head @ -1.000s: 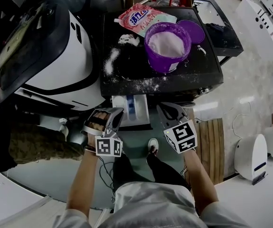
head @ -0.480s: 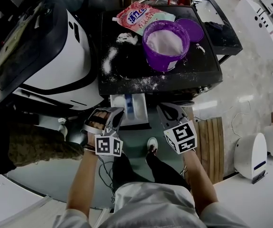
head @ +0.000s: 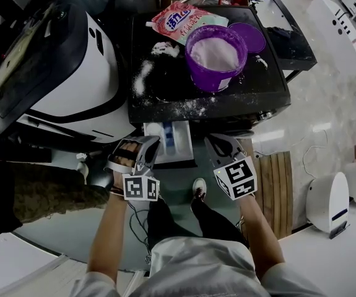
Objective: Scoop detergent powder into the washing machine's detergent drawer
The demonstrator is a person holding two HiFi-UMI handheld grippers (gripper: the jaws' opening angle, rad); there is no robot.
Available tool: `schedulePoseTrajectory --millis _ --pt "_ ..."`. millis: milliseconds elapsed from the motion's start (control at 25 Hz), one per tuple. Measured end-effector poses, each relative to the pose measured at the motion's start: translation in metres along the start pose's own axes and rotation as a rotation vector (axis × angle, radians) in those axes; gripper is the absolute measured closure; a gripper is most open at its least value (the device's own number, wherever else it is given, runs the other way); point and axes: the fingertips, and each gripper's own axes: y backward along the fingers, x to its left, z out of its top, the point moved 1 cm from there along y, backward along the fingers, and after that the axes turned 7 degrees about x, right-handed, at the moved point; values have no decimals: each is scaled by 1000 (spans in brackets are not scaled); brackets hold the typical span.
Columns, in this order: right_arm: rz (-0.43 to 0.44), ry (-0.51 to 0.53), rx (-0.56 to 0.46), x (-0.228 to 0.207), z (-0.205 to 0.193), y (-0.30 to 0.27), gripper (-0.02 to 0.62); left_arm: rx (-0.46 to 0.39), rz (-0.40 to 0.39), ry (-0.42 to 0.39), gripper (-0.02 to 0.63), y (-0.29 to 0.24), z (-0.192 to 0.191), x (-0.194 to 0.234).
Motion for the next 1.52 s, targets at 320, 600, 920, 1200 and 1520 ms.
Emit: schedulePoseTrajectory --millis 320,600,920,1200,1520 --pt "-2 -2 -4 0 1 1 591 -110 -24 311 592 8 -3 17" --pt "-8 0 -23 0 11 5 591 -237 -60 790 592 21 -25 41" --pt "-20 2 -48 -1 37 17 591 -404 -133 1241 592 41 -44 59" --pt "-75 44 -114 -6 88 39 591 -452 -103 1241 592 68 -44 95" --pt "-204 122 -237 -18 172 85 591 -537 -2 1186 592 103 -43 173"
